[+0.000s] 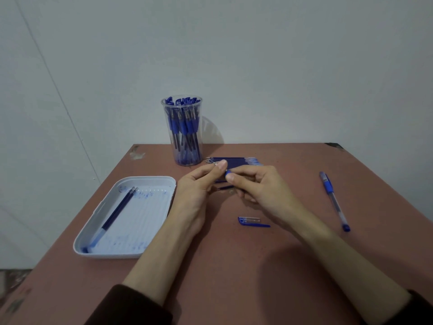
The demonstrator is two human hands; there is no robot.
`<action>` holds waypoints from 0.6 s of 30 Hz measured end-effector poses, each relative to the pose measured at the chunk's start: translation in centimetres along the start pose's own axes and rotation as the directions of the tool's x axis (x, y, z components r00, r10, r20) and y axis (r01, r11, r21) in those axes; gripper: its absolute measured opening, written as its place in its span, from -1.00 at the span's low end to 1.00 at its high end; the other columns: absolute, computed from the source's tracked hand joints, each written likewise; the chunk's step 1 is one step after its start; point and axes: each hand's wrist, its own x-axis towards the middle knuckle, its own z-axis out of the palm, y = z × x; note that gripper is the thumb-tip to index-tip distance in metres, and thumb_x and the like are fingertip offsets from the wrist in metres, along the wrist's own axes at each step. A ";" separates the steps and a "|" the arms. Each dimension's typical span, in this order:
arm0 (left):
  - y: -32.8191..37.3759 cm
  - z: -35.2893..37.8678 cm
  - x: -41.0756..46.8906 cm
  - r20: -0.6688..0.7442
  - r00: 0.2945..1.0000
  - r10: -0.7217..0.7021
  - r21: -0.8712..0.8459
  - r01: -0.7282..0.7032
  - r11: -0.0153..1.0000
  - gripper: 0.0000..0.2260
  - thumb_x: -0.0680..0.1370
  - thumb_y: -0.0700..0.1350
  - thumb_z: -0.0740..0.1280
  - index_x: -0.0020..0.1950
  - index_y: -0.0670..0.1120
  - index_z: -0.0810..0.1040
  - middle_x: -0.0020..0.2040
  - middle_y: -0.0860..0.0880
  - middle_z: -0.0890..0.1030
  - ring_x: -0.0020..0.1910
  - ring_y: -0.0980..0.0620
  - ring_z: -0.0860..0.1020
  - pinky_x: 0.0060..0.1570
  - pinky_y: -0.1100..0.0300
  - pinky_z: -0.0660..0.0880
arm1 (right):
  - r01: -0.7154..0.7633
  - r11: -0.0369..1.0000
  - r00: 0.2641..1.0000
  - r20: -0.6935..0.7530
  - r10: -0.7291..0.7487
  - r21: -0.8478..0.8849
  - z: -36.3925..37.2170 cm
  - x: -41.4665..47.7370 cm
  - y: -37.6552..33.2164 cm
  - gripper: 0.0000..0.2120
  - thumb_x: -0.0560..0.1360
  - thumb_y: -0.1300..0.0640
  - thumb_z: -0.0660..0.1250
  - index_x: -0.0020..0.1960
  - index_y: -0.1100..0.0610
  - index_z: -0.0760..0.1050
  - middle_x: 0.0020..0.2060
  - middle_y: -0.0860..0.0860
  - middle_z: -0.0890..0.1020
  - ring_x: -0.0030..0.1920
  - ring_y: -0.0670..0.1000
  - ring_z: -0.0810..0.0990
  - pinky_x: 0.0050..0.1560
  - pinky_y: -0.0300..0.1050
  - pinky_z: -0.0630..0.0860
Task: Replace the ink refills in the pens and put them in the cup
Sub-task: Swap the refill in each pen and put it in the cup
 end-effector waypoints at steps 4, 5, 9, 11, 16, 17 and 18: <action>0.0 0.4 -0.1 -0.003 1.000 -0.022 -0.078 0.022 0.997 -0.71 0.35 -0.09 0.50 -0.06 -0.14 0.48 -0.15 -0.16 0.62 -0.25 -0.06 0.62 -0.09 -0.03 0.56 | 0.029 0.997 0.999 -0.036 -0.031 -0.076 0.3 0.2 0.3 -0.92 0.51 0.13 0.37 -0.06 0.03 0.64 -0.49 -0.06 0.51 -0.52 -0.18 0.38 -0.41 -0.21 0.31; 0.0 0.5 0.0 0.005 1.000 -0.030 -0.113 0.031 0.993 -0.68 0.37 -0.11 0.47 0.02 -0.13 0.44 -0.09 -0.14 0.65 -0.22 -0.05 0.64 -0.09 -0.03 0.57 | 0.030 0.997 0.998 -0.053 -0.034 -0.070 0.2 0.3 0.5 -0.92 0.51 0.14 0.36 -0.08 0.02 0.63 -0.50 -0.06 0.51 -0.53 -0.18 0.38 -0.43 -0.24 0.30; 0.5 0.8 -0.1 0.074 0.993 -0.087 -0.196 0.100 0.975 -0.53 0.43 -0.18 0.37 0.32 -0.06 0.34 0.08 -0.12 0.67 -0.05 -0.11 0.65 0.06 -0.15 0.56 | -0.003 0.997 0.984 -0.180 -0.011 -0.078 -0.6 0.9 0.9 -0.92 0.52 0.11 0.37 -0.09 0.04 0.65 -0.49 0.01 0.48 -0.56 -0.15 0.32 -0.45 -0.23 0.27; 0.5 0.7 -0.1 0.045 0.995 -0.088 -0.177 0.095 0.980 -0.50 0.42 -0.18 0.38 0.34 -0.07 0.35 0.00 -0.10 0.69 -0.06 -0.09 0.65 0.07 -0.13 0.57 | -0.021 0.996 0.974 -0.226 0.001 -0.085 -1.0 1.0 0.9 -0.92 0.52 0.09 0.37 -0.08 0.02 0.65 -0.49 0.00 0.48 -0.55 -0.14 0.31 -0.43 -0.19 0.27; -0.2 0.1 0.3 -0.022 1.000 -0.017 -0.058 0.015 0.998 -0.69 0.50 -0.31 0.33 0.20 -0.06 0.47 -0.06 0.00 0.70 -0.08 0.10 0.65 -0.03 0.19 0.54 | -0.003 0.995 0.981 -0.192 -0.017 -0.104 -1.4 0.8 0.6 -0.93 0.51 0.09 0.38 -0.09 0.01 0.65 -0.47 0.03 0.51 -0.55 -0.16 0.34 -0.46 -0.25 0.29; -0.2 0.1 0.3 -0.011 1.000 -0.010 -0.053 0.009 0.999 -0.68 0.50 -0.32 0.33 0.20 -0.05 0.47 -0.04 0.00 0.70 -0.06 0.10 0.65 0.01 0.18 0.55 | -0.005 0.994 0.986 -0.166 -0.014 -0.113 -1.3 0.7 0.5 -0.94 0.50 0.10 0.38 -0.10 0.02 0.65 -0.48 0.03 0.51 -0.55 -0.16 0.36 -0.46 -0.26 0.30; -0.2 0.1 0.3 -0.002 1.000 0.001 -0.053 -0.001 0.999 -0.67 0.50 -0.33 0.33 0.21 -0.06 0.47 -0.05 -0.01 0.70 -0.06 0.08 0.66 0.02 0.17 0.57 | -0.007 0.993 0.990 -0.139 -0.010 -0.119 -1.2 0.7 0.5 -0.94 0.50 0.11 0.39 -0.10 0.02 0.65 -0.48 0.03 0.52 -0.55 -0.16 0.38 -0.47 -0.27 0.31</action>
